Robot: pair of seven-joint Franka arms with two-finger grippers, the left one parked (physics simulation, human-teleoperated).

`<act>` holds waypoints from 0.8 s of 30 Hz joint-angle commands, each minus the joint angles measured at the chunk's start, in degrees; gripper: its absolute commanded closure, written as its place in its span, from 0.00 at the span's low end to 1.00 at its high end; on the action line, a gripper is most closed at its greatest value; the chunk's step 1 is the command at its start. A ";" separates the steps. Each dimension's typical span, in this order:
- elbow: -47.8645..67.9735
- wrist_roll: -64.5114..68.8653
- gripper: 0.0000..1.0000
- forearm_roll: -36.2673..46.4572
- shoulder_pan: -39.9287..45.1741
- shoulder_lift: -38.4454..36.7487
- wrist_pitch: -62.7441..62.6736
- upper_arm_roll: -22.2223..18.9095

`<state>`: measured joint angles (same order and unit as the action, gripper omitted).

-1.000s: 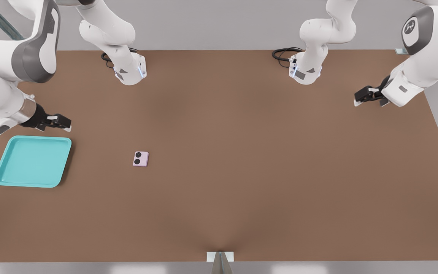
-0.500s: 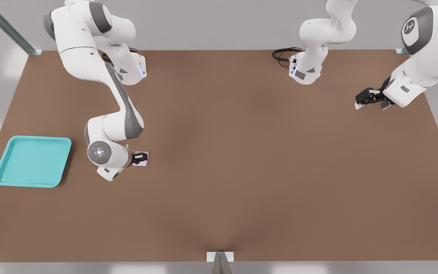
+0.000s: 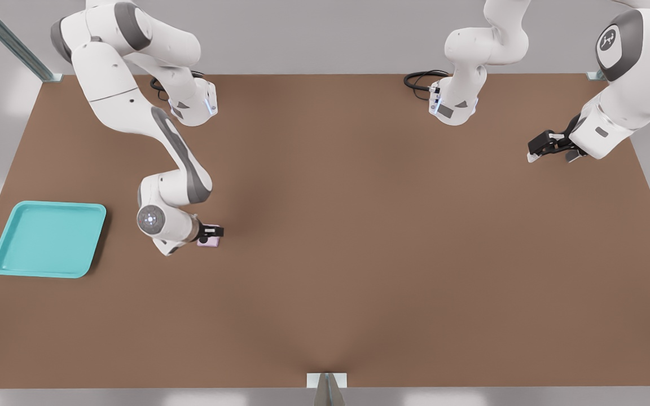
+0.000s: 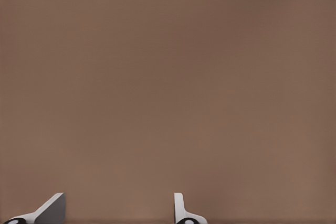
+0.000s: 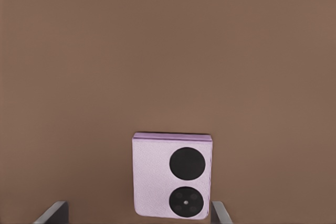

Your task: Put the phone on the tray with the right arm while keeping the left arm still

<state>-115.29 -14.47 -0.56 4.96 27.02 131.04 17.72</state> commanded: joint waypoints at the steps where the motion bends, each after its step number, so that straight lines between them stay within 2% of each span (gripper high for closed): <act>1: -1.69 -4.25 0.00 -0.84 0.58 -0.03 9.41 0.57; 4: -1.52 -4.25 0.00 -1.46 0.84 1.19 10.72 0.57; 9: -3.10 -4.87 0.00 -6.90 2.07 1.28 10.99 0.39; 21: -2.92 -5.66 0.00 -8.14 1.37 5.24 12.66 0.30; 22: -2.92 -5.66 0.13 -8.14 1.46 5.24 12.66 0.30; 24: -2.92 -5.66 0.27 -8.93 1.46 5.24 12.66 0.30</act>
<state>-118.23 -18.48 -8.70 6.41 32.30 143.31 18.00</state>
